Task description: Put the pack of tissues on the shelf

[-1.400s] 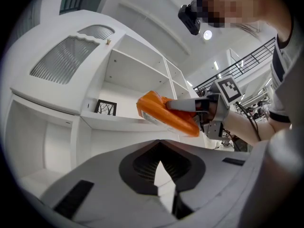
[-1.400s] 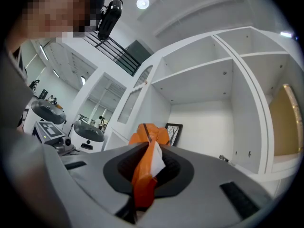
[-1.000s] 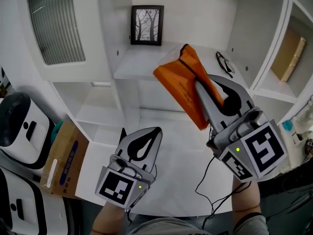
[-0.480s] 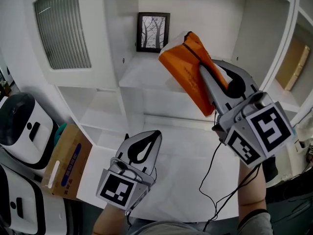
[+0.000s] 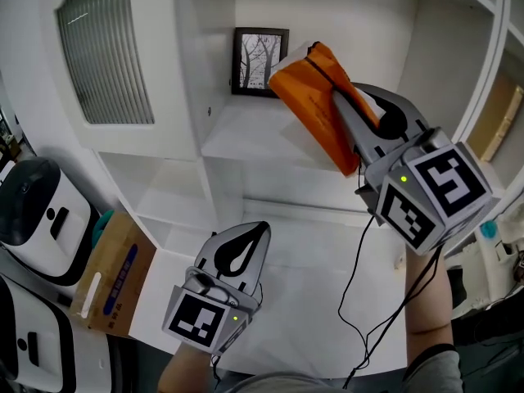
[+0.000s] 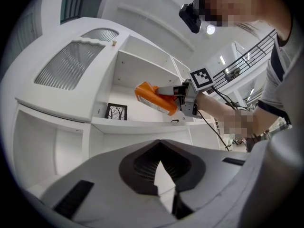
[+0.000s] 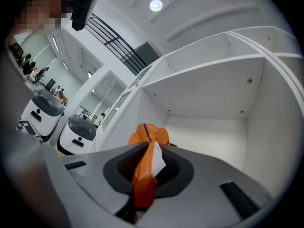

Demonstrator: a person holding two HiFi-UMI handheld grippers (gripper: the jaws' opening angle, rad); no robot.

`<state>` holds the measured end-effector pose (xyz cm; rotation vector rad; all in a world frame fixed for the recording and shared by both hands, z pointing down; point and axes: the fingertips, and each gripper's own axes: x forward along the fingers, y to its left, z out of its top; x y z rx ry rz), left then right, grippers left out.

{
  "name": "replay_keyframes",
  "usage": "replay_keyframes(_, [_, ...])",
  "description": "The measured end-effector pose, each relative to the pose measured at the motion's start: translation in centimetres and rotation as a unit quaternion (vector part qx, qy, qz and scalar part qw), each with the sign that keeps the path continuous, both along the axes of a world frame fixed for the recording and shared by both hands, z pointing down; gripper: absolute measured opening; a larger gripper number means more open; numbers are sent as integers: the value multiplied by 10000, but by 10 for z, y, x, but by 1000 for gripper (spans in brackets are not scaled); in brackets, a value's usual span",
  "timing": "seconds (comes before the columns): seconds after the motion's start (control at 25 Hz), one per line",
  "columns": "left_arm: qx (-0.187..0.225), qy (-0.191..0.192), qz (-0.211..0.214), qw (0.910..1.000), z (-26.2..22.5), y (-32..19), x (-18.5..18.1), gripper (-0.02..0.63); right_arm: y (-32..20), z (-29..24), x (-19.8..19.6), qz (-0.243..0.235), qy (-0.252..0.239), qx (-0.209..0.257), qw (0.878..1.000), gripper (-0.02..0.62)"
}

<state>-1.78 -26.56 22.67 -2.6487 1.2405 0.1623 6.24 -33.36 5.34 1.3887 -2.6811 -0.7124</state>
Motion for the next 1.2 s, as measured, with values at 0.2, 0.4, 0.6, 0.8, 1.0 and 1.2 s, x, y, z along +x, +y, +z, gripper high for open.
replay_keyframes(0.2, [-23,-10,-55,10000,0,-5,-5,40,-19,-4,-4,70,74,-31,9999,43])
replay_keyframes(0.4, [-314,-29,-53,9995,10,-8,-5,40,-44,-5,-5,209,77,-110,9997,60])
replay_keyframes(0.6, [-150,65,-82,9998,9,-12,-10,40,-57,-3,-1,279,-159,-296,9990,115])
replay_keyframes(0.8, [-154,99,-120,9998,9,-11,-16,40,-54,-15,6,370,-365,-127,9986,115])
replay_keyframes(1.0, [-136,85,-105,9998,8,-8,-15,40,-46,-14,6,339,-334,-88,9988,115])
replay_keyframes(1.2, [-101,80,-25,9999,6,-3,-11,40,-31,-8,9,246,-429,-211,9986,98])
